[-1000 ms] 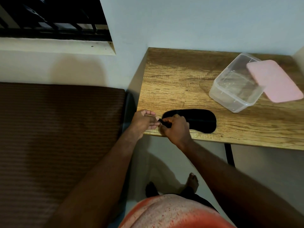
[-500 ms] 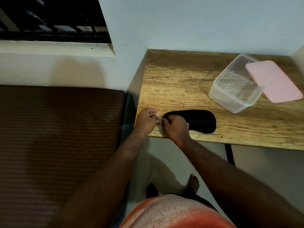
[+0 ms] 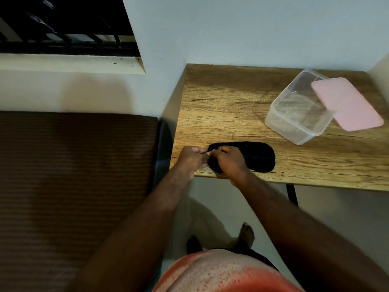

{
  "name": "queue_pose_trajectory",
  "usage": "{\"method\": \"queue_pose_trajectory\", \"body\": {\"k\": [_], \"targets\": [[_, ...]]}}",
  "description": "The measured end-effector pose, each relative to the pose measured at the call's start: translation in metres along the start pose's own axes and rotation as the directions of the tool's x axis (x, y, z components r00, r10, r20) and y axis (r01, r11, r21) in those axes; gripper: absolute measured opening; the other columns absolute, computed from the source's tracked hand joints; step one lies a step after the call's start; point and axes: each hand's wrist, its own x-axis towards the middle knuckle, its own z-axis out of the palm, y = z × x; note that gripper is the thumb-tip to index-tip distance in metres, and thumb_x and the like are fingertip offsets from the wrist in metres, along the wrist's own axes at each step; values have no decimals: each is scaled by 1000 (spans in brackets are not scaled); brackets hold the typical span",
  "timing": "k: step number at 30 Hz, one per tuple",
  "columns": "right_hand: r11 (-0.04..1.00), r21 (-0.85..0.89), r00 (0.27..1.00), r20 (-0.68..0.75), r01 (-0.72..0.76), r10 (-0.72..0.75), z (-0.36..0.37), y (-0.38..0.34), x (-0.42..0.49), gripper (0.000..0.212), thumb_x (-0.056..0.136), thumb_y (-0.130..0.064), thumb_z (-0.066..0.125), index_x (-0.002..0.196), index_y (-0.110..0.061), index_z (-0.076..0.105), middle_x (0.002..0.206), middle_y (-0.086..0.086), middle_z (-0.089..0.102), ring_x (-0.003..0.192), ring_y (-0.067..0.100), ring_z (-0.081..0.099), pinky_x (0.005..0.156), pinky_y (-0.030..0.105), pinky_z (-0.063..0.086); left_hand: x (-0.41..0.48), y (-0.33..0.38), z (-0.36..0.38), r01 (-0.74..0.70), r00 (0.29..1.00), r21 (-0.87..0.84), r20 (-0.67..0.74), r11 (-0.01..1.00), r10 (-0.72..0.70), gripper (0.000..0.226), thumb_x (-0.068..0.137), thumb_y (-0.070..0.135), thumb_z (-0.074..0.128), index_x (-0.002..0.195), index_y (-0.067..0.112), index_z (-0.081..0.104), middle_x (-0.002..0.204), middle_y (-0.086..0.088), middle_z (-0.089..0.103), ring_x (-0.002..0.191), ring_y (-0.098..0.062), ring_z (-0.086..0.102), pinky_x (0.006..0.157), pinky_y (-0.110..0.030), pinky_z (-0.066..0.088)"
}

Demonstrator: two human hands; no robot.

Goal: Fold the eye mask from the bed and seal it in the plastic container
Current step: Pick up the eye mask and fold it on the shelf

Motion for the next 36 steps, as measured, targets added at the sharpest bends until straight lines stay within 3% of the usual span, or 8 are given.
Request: {"method": "queue_pose_trajectory", "body": {"k": [5, 12, 17, 23, 30, 36], "targets": [[997, 58, 997, 48, -55, 52, -6, -4, 3, 25, 86, -24, 65, 87, 1, 72, 90, 22, 73, 77, 28, 66, 68, 34, 50, 3, 0, 1, 73, 996, -51, -56, 996, -75, 31, 79, 2, 76, 105, -6, 62, 83, -12, 68, 67, -17, 66, 54, -22, 58], [996, 20, 995, 35, -93, 92, -9, -7, 8, 26, 90, -24, 62, 93, -1, 73, 95, 19, 74, 75, 21, 64, 68, 29, 48, 4, 2, -2, 117, 993, -51, 0, 992, -118, 19, 75, 3, 80, 89, 3, 67, 80, -10, 71, 69, -15, 68, 63, -26, 58], [993, -88, 997, -1, -82, 83, -19, -5, 13, 27, 87, -25, 67, 90, 1, 70, 71, 10, 63, 62, 19, 57, 56, 27, 44, 0, 1, 0, 103, 995, -76, 7, 992, -103, 20, 74, 3, 81, 87, 6, 67, 80, -9, 71, 67, -14, 67, 63, -25, 58], [985, -175, 999, -37, 0, -7, -18, 14, 11, 32, 91, -29, 64, 78, 0, 71, 77, 20, 71, 63, 27, 66, 66, 45, 59, -2, -3, 1, -19, 999, 34, -25, 999, 20, 22, 78, 2, 77, 89, 11, 60, 79, -8, 67, 63, -15, 65, 62, -28, 59], [901, -428, 993, -61, 69, -105, -15, 15, 12, 32, 86, -36, 70, 66, -11, 66, 61, 6, 66, 58, 21, 64, 58, 33, 51, -4, -11, 5, -184, 978, 300, -42, 936, 206, 12, 87, 2, 65, 89, 12, 58, 74, -6, 64, 55, -15, 62, 50, -26, 53], [882, -471, 983, -145, 32, -113, -11, 19, 14, 25, 84, -41, 70, 77, -20, 58, 73, -1, 64, 70, 19, 63, 65, 34, 53, -5, -15, 9, -246, 953, 412, -63, 877, 297, 15, 87, 3, 66, 82, 16, 60, 68, -5, 64, 48, -11, 60, 41, -18, 42]]}}
